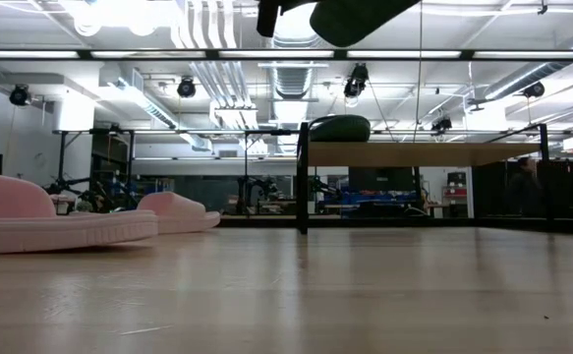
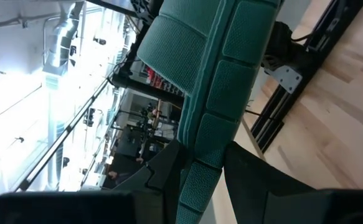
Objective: Pick and place slides into the shelf
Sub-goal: Put the green slipper on the shelf
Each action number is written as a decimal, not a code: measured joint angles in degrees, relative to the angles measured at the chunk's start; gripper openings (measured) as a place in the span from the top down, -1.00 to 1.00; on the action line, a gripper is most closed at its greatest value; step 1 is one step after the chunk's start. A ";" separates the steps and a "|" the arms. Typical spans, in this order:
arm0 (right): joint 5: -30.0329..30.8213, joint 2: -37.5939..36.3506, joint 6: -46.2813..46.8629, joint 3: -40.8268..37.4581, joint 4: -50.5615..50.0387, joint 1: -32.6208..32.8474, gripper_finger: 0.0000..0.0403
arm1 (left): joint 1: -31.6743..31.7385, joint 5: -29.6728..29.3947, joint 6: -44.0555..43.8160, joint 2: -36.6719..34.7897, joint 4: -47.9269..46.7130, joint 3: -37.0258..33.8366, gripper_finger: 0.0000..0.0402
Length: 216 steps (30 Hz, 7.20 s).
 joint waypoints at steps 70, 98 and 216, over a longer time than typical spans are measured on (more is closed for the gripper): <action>9.04 0.01 12.57 -11.16 -16.01 -17.05 0.94 | 0.35 -7.82 -35.05 -30.41 -15.80 -18.05 -0.29; 19.60 -2.91 17.59 -32.53 -6.84 -22.06 0.95 | 0.35 -8.01 -35.41 -31.12 -10.43 -23.30 -0.29; -10.09 -14.08 -50.91 -51.25 70.75 -46.74 0.57 | 0.37 -9.65 -34.64 -31.17 -10.54 -27.02 -0.29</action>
